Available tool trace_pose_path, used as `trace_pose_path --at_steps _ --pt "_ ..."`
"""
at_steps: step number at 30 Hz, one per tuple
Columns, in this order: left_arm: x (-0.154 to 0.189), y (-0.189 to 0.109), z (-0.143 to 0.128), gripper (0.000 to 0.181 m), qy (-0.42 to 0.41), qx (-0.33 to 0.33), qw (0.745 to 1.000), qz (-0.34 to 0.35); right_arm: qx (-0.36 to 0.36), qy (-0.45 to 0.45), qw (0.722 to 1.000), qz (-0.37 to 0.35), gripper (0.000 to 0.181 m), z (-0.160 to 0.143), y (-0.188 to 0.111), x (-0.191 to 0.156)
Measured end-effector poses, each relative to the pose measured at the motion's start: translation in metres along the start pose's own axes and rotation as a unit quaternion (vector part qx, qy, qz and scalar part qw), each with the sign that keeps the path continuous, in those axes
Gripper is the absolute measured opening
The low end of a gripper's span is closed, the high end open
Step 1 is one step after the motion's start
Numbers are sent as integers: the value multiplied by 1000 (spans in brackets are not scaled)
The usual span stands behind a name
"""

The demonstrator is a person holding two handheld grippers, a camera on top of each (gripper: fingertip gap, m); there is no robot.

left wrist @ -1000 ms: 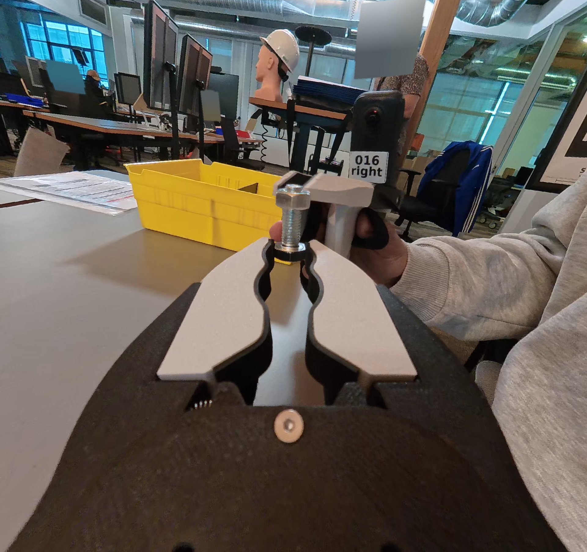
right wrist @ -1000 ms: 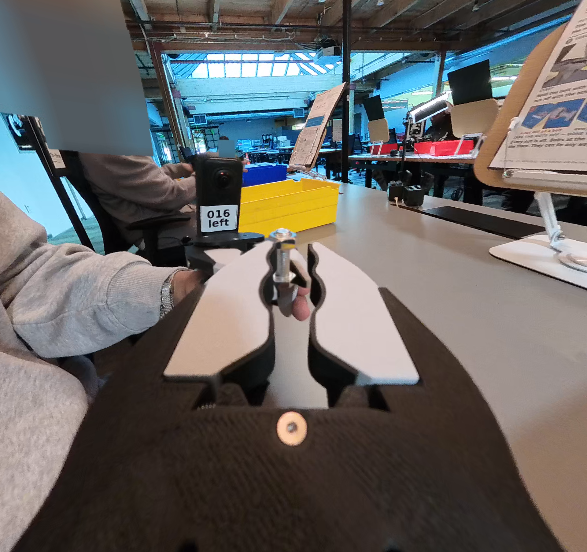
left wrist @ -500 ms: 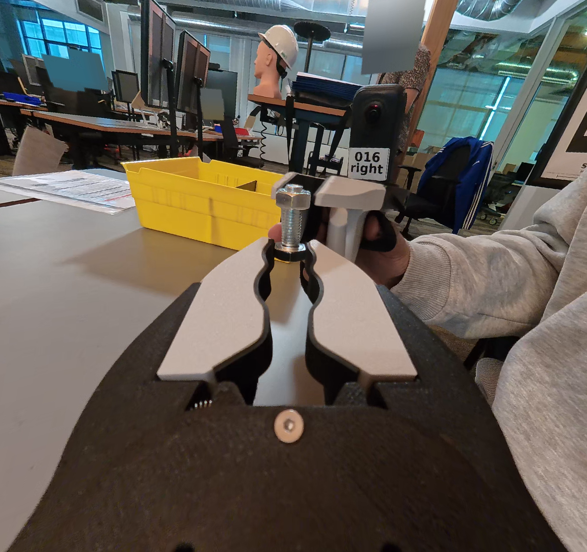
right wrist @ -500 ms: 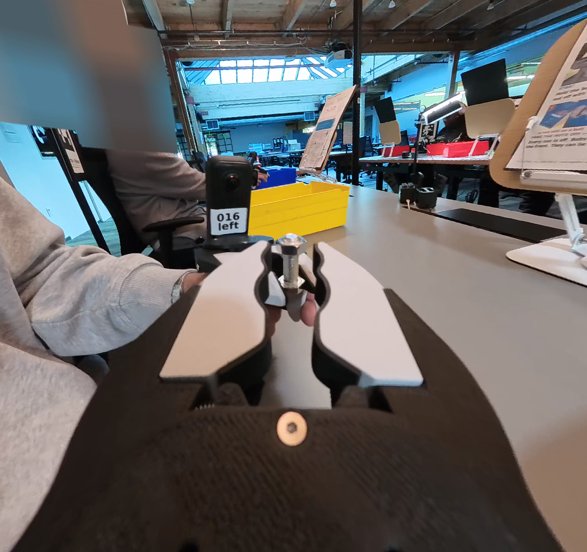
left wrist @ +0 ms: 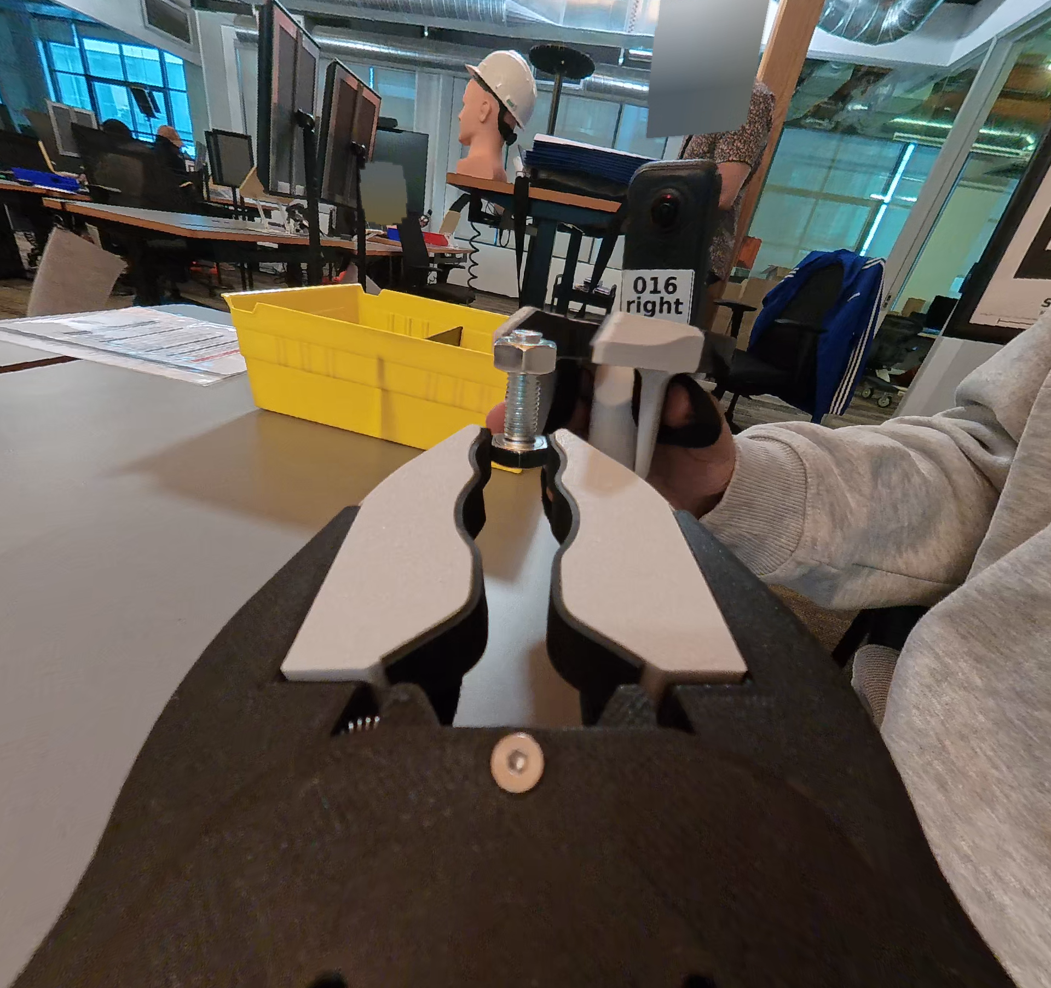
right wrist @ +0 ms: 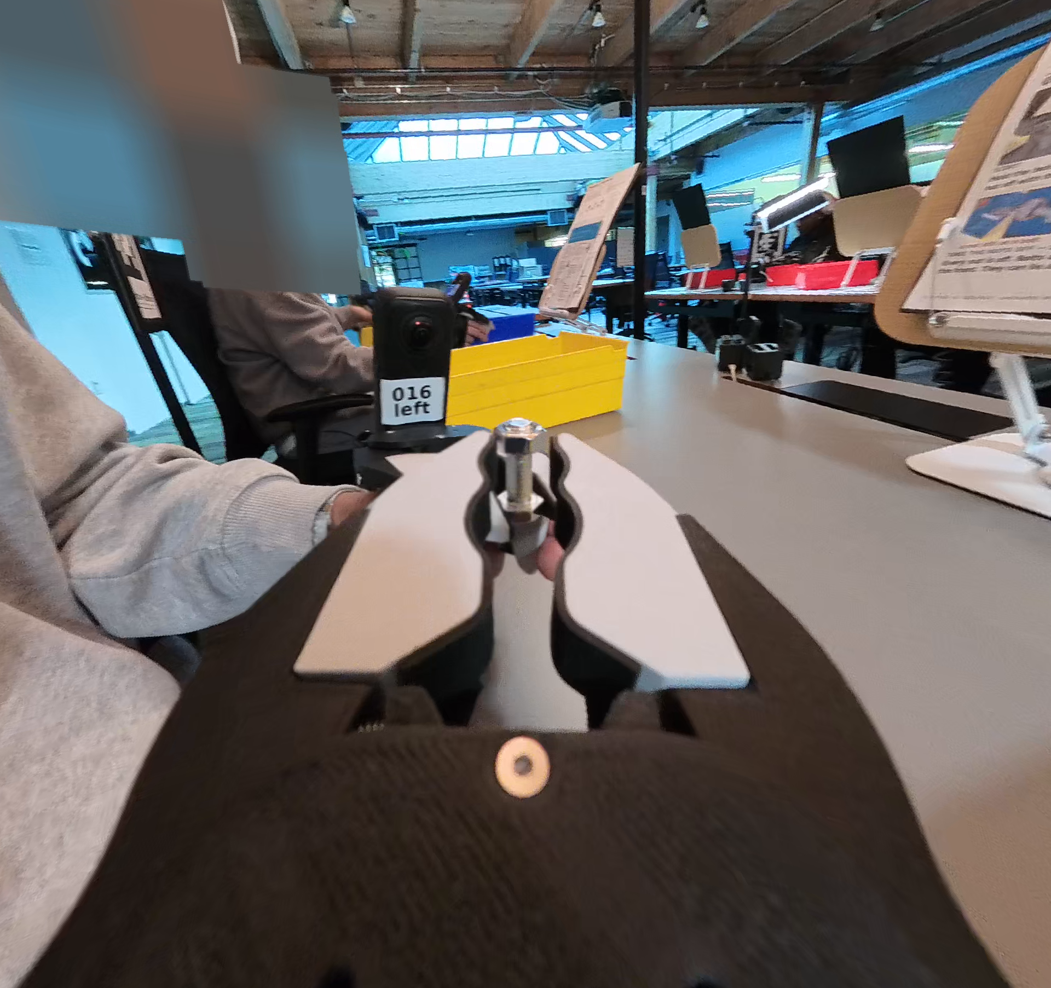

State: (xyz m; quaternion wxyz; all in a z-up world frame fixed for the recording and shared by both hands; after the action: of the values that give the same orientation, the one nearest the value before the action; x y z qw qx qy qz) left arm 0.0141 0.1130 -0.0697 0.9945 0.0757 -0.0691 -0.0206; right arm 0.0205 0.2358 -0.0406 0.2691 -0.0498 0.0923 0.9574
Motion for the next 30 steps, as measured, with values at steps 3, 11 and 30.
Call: trace_pose_path --at_steps 3,11,30 --pt "0 0 0 18 0 0 1000 -1 -7 7 1000 7 27 -2 2 -3" --pt "0 0 0 18 -1 1 1000 -2 -6 -20 1000 -13 9 -2 2 -1" --pt "1 1 0 18 -1 -1 1000 -2 -4 -16 1000 -13 12 -1 2 -4"
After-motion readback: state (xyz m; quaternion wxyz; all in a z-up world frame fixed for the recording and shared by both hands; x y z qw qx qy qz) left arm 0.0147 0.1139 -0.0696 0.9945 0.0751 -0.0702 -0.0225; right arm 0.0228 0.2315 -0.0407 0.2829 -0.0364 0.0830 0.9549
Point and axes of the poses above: each gripper's, where its closed fingertips meet, y out along the fingers, z out of its top, x = y × z across the jaws, the point moved 7 cm from there along -y, back along the fingers, and after that the axes turned 13 degrees about -z, right-handed, at the moved point
